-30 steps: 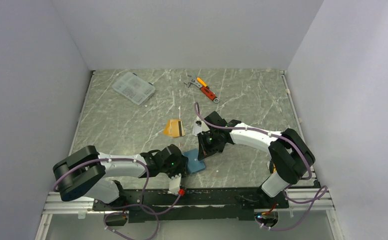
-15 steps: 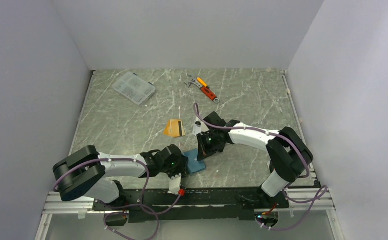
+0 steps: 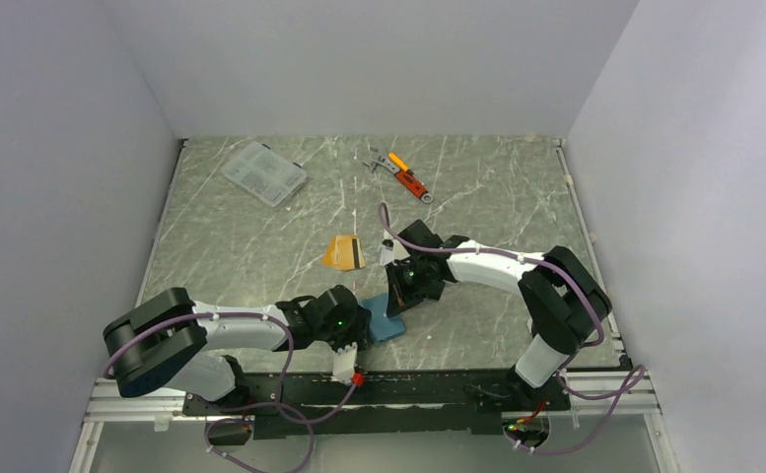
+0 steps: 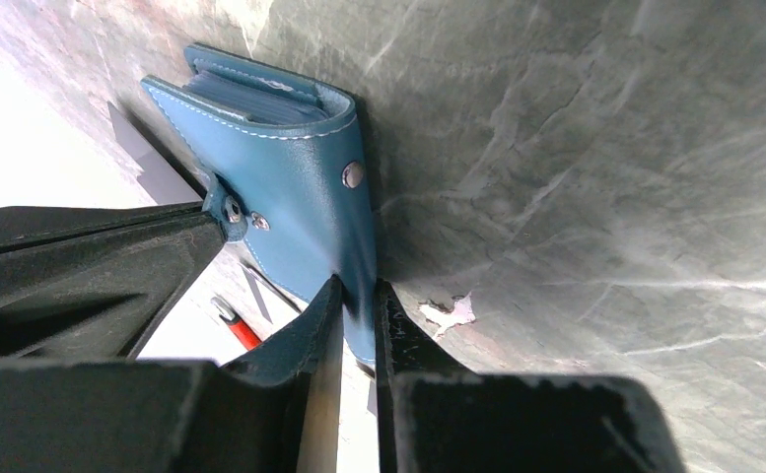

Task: Put the credit cards into the card holder
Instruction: Close the card holder at the center of the board.

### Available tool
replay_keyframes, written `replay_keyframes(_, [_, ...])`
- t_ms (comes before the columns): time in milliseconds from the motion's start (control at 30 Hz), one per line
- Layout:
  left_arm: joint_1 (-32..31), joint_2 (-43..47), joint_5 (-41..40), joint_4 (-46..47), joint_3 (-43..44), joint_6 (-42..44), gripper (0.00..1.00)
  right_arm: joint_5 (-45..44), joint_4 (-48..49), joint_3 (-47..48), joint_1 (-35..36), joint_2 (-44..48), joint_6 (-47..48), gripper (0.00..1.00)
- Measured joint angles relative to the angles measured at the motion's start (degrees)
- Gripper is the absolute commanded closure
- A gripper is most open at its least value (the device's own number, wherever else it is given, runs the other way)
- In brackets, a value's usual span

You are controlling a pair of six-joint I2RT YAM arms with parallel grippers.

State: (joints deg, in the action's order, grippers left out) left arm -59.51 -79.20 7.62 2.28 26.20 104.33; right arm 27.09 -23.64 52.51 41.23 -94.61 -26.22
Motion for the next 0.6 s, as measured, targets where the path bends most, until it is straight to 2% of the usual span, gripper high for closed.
replay_keyframes(600, [0.0, 0.0, 0.0, 0.1, -0.1, 0.0, 0.98, -0.1, 0.4, 1.2, 0.3, -1.5, -0.4, 1.00])
